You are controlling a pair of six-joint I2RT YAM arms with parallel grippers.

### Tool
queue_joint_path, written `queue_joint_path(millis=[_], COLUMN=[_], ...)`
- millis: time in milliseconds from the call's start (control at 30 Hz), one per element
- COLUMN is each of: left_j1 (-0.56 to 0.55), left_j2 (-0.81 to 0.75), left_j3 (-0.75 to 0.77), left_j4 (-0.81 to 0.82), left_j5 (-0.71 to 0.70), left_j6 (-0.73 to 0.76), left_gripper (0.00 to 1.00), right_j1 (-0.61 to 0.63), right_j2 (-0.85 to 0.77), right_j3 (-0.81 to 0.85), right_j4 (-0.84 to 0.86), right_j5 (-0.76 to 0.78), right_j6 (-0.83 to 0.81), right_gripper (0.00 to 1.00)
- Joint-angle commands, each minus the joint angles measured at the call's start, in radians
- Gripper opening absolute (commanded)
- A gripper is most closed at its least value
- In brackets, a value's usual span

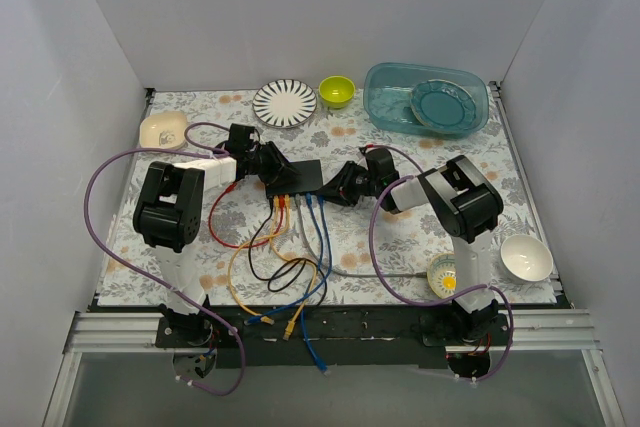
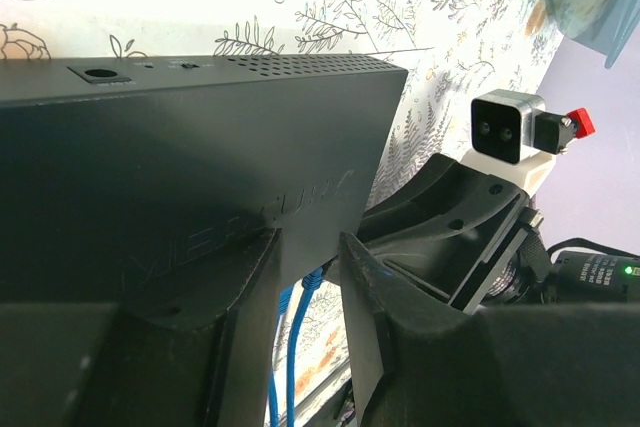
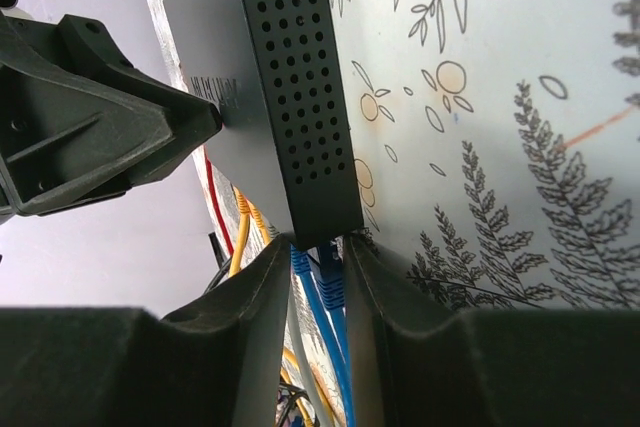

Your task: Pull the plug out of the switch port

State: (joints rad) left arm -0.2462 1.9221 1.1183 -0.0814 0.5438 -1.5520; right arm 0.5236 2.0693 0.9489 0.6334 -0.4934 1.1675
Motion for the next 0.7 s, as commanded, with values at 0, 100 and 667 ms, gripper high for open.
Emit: queue_joint_path(millis=[0, 100, 667], left_j1=[-0.002, -0.002, -0.005], left_j2=[-0.035, -0.035, -0.066], left_j3=[-0.031, -0.032, -0.089], left_j4=[-0.032, -0.031, -0.008], left_j5=[-0.010, -0.008, 0.013], left_j6=[0.013, 0.013, 0.006], left_gripper=[0.30, 0.29, 0.29], right_j1=[-0.007, -0.008, -0.034], right_j2=[0.023, 0.023, 0.055], right_j3=[-0.033, -0.042, -0.101], right_j4=[0.022, 0.022, 0.218], right_j5=[0.052, 0.055, 0.026], right_j6=[-0.003, 0.000, 0.110], right_gripper=[0.33, 0.32, 0.32])
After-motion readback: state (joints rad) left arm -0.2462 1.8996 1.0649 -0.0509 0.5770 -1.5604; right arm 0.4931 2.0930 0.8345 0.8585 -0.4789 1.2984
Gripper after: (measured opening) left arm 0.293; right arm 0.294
